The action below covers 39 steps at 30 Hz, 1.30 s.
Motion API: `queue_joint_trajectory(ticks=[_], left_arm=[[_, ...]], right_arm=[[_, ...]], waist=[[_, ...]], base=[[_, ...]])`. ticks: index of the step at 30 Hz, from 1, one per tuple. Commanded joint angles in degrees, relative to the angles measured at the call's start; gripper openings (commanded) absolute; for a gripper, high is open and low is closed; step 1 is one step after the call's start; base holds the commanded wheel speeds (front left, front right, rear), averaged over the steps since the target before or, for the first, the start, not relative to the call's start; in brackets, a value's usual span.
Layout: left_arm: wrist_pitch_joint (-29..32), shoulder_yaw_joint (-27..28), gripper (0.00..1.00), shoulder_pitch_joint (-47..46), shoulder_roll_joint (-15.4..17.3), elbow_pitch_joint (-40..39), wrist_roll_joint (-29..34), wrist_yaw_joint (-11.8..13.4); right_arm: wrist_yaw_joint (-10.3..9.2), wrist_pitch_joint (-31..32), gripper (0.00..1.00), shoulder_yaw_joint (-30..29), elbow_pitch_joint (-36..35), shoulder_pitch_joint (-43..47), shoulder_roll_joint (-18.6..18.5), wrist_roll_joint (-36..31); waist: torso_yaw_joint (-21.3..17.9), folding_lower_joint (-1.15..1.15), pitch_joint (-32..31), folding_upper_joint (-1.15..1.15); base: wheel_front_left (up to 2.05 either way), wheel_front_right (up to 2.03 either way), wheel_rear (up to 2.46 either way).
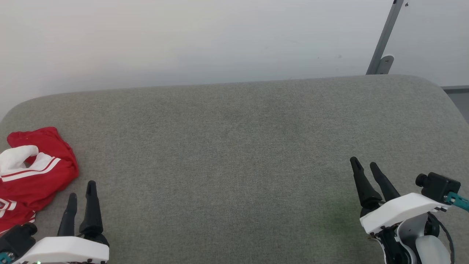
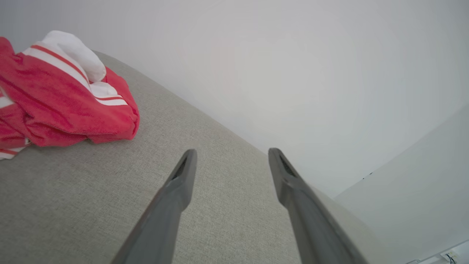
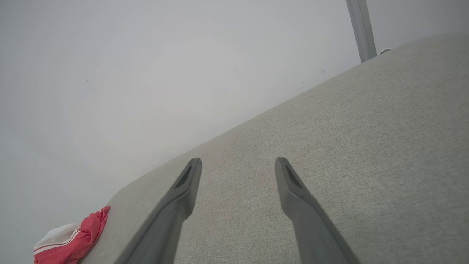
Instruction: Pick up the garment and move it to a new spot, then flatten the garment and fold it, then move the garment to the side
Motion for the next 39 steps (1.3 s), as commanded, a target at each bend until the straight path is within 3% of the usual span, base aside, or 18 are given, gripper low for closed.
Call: queue_joint_trajectory(ticks=[1,39], left_arm=[[-0.48,0.05,1.00,0.19,0.47,-0.93,1.57,-0.40],[-5.66,-1.56,1.00,3.44,3.38,-5.05,18.73,-1.18]], right_arm=[[0.00,-0.42,1.00,0.10,-0.68,-1.03,-0.28,-1.20],[-0.01,-2.39,1.00,0.55,-2.84,-0.65,-0.78,-20.35]], waist=[[-0.01,0.00,-0.01,0.00],[-0.27,0.00,-0.28,0.00]], base=[[0.00,0.00,0.00],[0.00,0.00,0.00]])
